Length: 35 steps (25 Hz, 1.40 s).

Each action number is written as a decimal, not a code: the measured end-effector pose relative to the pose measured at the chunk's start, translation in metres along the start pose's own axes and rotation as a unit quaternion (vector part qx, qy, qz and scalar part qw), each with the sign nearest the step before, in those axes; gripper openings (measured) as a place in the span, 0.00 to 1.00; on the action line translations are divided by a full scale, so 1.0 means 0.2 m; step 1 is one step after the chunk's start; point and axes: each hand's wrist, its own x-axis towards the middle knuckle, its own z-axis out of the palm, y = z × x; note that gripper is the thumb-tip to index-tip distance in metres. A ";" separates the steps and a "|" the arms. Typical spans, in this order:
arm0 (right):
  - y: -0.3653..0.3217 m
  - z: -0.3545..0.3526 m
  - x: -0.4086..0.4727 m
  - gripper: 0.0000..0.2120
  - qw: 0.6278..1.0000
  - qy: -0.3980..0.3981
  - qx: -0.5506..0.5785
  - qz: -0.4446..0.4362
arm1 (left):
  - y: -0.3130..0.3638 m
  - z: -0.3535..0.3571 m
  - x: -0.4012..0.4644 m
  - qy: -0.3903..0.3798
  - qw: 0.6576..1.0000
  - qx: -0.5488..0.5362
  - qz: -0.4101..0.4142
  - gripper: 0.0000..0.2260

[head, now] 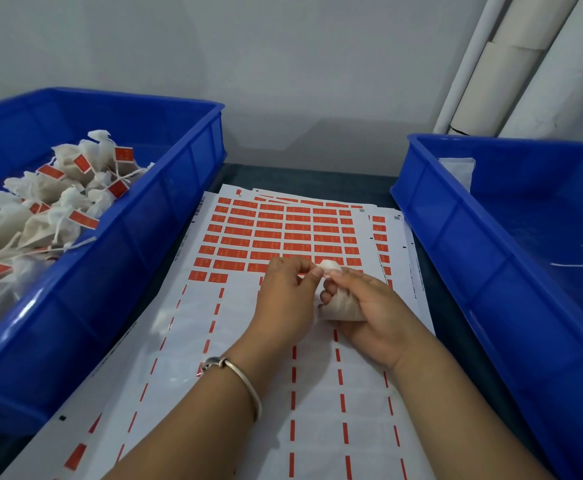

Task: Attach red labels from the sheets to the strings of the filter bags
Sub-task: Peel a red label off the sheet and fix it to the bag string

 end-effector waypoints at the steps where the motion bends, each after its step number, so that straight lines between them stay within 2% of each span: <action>1: 0.00 0.00 0.00 0.09 0.999 -0.023 0.040 0.020 | 0.00 0.01 0.00 -0.002 1.000 0.000 -0.005 0.01; 4: 0.00 -0.01 0.00 0.14 0.996 -0.046 0.071 0.041 | -0.01 0.01 -0.01 -0.004 1.000 -0.014 0.000 0.02; 6: 0.00 -0.01 0.00 0.11 0.997 -0.029 0.064 0.024 | -0.01 0.00 -0.01 0.004 1.000 -0.023 0.019 0.03; 10: -0.01 -0.01 0.00 0.08 0.999 0.009 0.031 -0.021 | 0.00 -0.02 -0.03 0.005 0.996 -0.039 0.076 0.13; 14: -0.01 0.00 -0.01 0.11 0.999 0.013 -0.012 -0.035 | -0.01 -0.01 -0.05 -0.005 0.988 0.034 0.152 0.08; 17: -0.01 0.00 -0.01 0.10 0.999 0.013 -0.009 -0.035 | -0.03 -0.02 -0.01 0.011 0.987 0.051 0.152 0.08; 20: -0.01 0.00 0.00 0.09 0.998 0.038 -0.032 -0.039 | -0.03 -0.03 0.00 0.014 0.986 0.067 0.151 0.01; 23: -0.01 0.01 0.00 0.08 0.996 0.055 -0.058 -0.042 | -0.03 -0.04 -0.01 0.037 0.982 0.094 0.157 0.07; 25: -0.01 0.01 -0.01 0.07 0.995 0.064 -0.065 -0.051 | -0.03 -0.05 0.01 0.048 0.980 0.110 0.156 0.06; 27: -0.01 0.01 -0.01 0.11 0.993 0.066 -0.083 -0.052 | -0.03 -0.06 0.02 0.053 0.979 0.121 0.156 0.05; 32: -0.01 0.00 -0.02 0.15 0.994 0.026 -0.103 -0.035 | -0.05 -0.05 0.03 0.078 0.972 0.147 0.166 0.01; 35: -0.02 0.01 -0.03 0.16 0.993 0.000 -0.117 -0.014 | -0.06 -0.07 0.05 0.095 0.974 0.152 0.141 0.04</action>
